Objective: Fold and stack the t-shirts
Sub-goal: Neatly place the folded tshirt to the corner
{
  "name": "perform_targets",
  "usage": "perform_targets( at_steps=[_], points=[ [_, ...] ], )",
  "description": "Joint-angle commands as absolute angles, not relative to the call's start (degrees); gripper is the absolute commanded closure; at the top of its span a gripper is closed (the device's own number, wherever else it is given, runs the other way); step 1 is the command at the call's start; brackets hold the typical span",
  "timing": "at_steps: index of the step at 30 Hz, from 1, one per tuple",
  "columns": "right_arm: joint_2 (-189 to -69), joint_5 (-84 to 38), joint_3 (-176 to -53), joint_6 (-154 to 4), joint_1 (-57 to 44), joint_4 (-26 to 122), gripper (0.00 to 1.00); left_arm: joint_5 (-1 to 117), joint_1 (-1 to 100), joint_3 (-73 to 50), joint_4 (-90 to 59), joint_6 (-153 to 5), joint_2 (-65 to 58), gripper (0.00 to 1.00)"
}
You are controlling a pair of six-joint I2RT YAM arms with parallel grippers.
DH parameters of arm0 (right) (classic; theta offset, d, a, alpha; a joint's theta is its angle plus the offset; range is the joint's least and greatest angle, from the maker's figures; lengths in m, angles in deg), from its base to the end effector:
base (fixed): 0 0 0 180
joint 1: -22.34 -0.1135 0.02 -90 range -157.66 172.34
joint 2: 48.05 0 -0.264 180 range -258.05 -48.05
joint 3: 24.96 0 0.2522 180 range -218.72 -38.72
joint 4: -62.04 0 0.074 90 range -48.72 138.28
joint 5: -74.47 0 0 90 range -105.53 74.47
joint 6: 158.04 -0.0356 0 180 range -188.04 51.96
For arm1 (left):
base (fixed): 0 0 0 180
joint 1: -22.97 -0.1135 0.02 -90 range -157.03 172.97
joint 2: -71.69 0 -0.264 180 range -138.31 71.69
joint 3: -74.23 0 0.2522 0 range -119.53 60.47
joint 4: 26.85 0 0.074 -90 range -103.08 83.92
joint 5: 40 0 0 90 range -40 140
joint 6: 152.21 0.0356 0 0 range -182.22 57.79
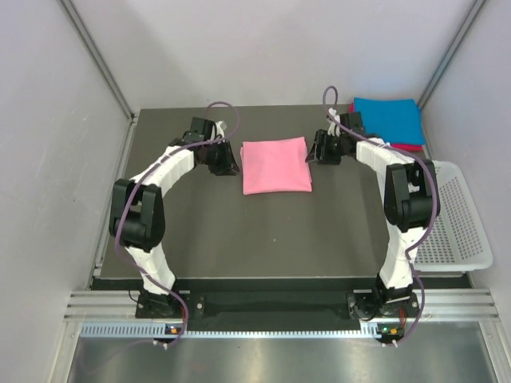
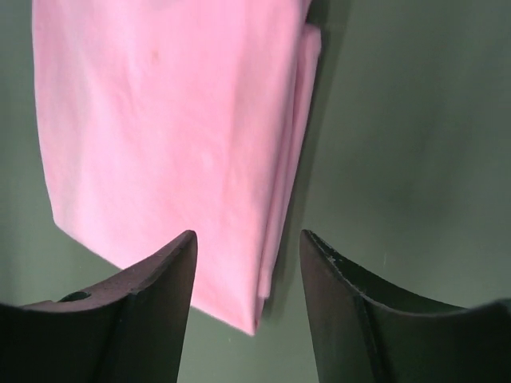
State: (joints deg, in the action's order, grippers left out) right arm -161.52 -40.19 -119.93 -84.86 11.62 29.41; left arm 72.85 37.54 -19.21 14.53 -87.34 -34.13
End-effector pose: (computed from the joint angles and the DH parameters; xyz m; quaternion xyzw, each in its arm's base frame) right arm 0.4208 0.0948 0.1928 -0.0219 0.9237 0.2730 0.2678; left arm 0.3851 -0.1144 0.2273 -0.0244 0.9333 -0.2806 0.2228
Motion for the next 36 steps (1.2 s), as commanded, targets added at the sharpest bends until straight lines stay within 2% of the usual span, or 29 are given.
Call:
perform_targets(
  at_steps=[1,7,14,17,28,31,32,36],
  points=[
    [-166.15,-39.26,-127.12,-83.24,11.53,30.97,0.45,74.07,37.47,-19.61,21.98,-82.96,-27.64,0.72],
    [-174.59,-39.44,-136.1,-83.33,10.74,30.27,0.42,78.12,37.47,-13.1,21.81,-81.99,-19.64,0.71],
    [-181.11,-32.59,-140.77,-82.1,7.32,27.98,0.45,78.93,37.39,-7.21,18.91,-82.0,-14.88,0.71],
    [-182.17,-29.16,-140.32,-81.92,6.0,27.37,0.54,78.13,37.39,-7.03,19.17,-81.64,-14.53,0.71],
    [-179.62,-25.99,-137.25,-80.87,5.99,27.72,0.69,79.27,37.39,-6.15,17.42,-82.08,-14.53,0.72],
    [-179.18,-26.07,-138.12,-79.55,5.91,27.63,0.88,79.36,37.39,-5.54,17.24,-82.25,-14.35,0.72],
    [-179.27,-25.99,-139.26,-78.85,5.99,27.02,0.98,79.36,37.39,-5.36,17.15,-82.25,-14.35,0.72],
    [-178.83,-25.2,-142.33,-78.32,5.99,25.18,1.0,79.27,37.39,-5.19,17.06,-82.25,-14.27,0.72]
  ],
)
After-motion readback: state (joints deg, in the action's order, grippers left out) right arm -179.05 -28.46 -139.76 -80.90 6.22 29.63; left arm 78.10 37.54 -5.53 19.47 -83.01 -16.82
